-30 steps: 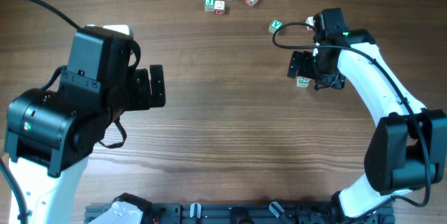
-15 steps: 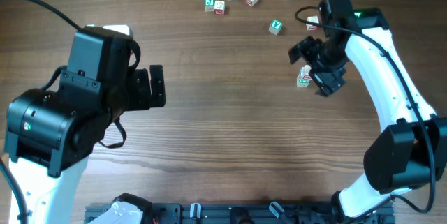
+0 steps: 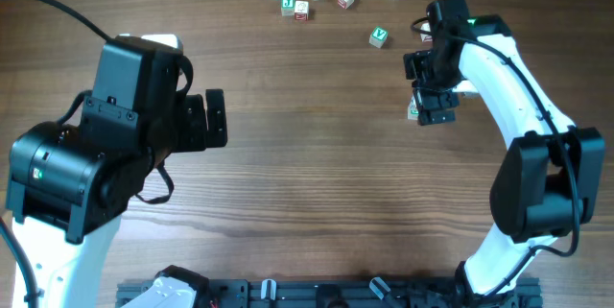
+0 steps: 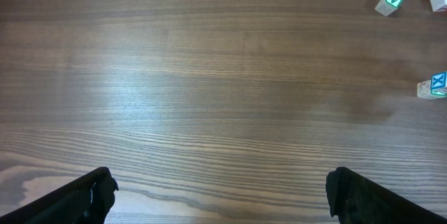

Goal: Form a tower

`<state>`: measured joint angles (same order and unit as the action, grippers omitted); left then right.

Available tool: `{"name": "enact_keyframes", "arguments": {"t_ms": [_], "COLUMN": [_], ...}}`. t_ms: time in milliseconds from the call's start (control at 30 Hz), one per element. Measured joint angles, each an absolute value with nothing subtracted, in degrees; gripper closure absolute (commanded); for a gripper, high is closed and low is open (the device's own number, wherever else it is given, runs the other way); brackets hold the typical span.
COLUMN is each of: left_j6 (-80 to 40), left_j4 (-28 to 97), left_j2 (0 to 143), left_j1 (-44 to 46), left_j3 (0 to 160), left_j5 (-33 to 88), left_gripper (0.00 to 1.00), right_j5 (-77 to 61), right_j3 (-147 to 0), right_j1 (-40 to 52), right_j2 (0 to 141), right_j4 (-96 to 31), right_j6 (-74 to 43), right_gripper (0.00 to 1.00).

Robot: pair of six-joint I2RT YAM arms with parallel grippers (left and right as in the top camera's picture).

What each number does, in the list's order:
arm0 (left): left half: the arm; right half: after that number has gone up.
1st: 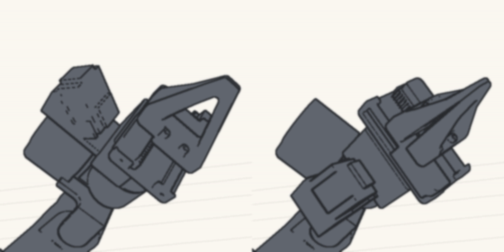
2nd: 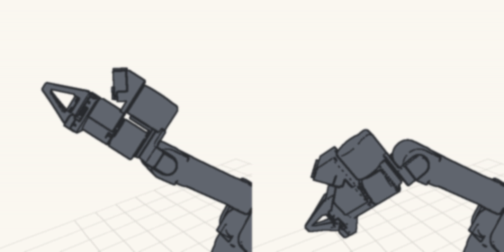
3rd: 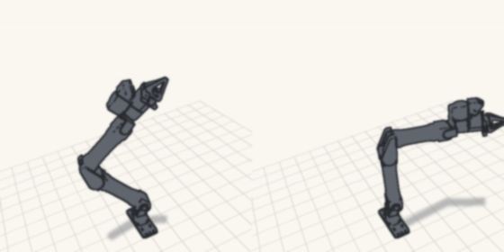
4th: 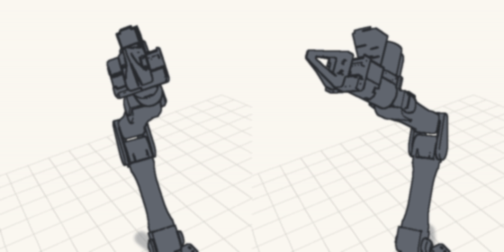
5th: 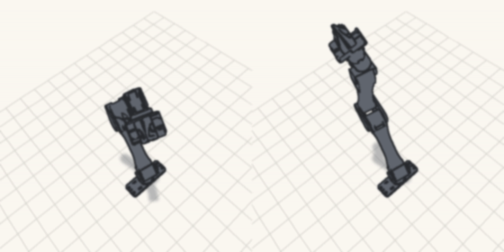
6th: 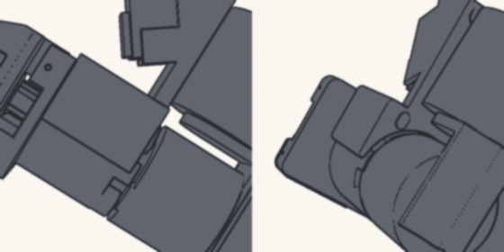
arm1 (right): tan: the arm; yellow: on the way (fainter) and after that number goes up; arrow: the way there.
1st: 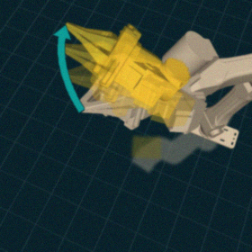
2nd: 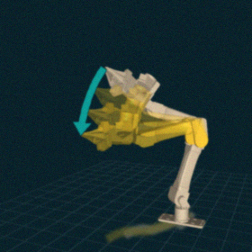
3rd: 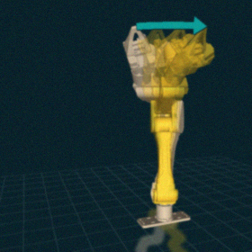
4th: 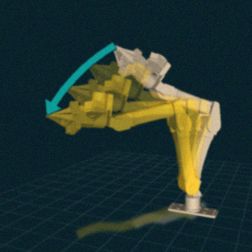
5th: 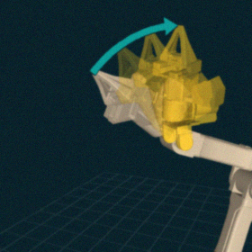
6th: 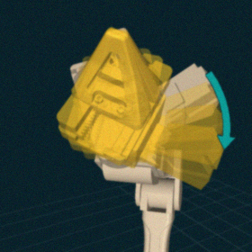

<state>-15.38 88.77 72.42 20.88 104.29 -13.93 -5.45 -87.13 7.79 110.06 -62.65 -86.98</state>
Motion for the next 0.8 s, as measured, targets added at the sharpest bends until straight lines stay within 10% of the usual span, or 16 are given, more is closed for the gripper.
{"name": "enact_keyframes", "arguments": {"t_ms": [800], "left_j6": [-15.35], "left_j4": [88.77], "left_j2": [72.42], "left_j1": [20.88], "left_j3": [104.29], "left_j5": [-13.93], "left_gripper": [0.0], "right_j5": [-1.61], "right_j3": [-86.7], "right_j1": [7.79], "right_j2": [116.4], "right_j4": [-59.7], "right_j6": [-90.21], "right_gripper": [0.01]}}
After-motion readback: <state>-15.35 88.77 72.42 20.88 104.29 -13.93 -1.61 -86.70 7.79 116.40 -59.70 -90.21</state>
